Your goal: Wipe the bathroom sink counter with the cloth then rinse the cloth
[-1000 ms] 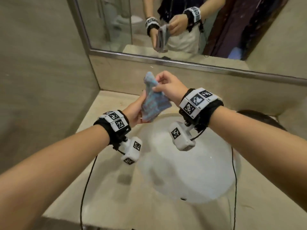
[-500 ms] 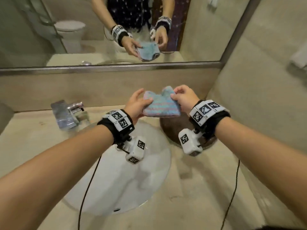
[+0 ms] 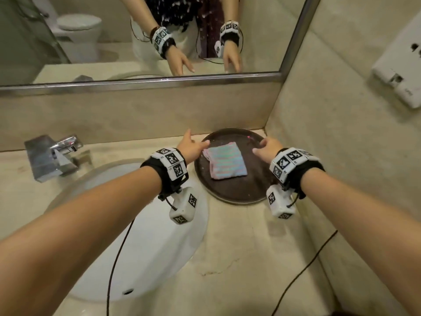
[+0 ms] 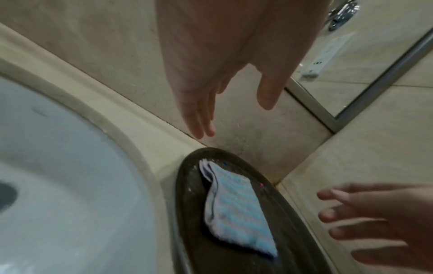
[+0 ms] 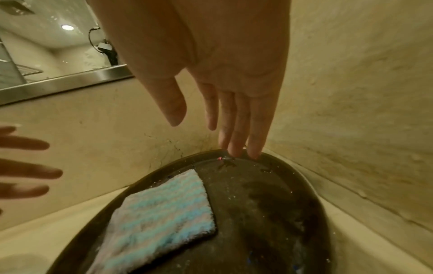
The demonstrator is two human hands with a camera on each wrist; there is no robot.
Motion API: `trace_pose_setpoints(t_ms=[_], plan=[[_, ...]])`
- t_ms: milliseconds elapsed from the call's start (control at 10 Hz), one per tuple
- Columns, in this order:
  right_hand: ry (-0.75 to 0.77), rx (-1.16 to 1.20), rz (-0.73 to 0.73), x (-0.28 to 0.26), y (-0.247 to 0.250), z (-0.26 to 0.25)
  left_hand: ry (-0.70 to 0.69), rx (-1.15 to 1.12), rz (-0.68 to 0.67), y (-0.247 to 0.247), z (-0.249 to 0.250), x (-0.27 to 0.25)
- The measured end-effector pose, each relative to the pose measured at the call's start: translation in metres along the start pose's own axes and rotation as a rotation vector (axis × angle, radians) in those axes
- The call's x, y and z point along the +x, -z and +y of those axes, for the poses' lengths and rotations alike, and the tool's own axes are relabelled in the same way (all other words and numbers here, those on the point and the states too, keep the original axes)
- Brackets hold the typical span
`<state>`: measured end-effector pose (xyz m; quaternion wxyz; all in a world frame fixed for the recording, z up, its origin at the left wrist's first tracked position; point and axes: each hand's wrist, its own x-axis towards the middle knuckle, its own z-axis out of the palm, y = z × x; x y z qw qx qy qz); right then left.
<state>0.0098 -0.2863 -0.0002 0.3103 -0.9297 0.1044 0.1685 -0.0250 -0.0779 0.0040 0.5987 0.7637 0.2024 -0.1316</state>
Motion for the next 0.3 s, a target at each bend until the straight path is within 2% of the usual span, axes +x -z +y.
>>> trace_pose_setpoints(t_ms=[100,200,300], plan=[[-0.017,0.068,-0.027,0.004,-0.001,-0.009,0.015,0.032,0.065,0.019,0.005,0.001],[0.06,0.099,-0.034,0.006,-0.002,-0.036,-0.006,-0.021,0.103,0.043,0.02,-0.002],[0.127,0.208,-0.066,0.003,-0.005,-0.072,-0.088,-0.045,0.214,0.075,0.034,-0.012]])
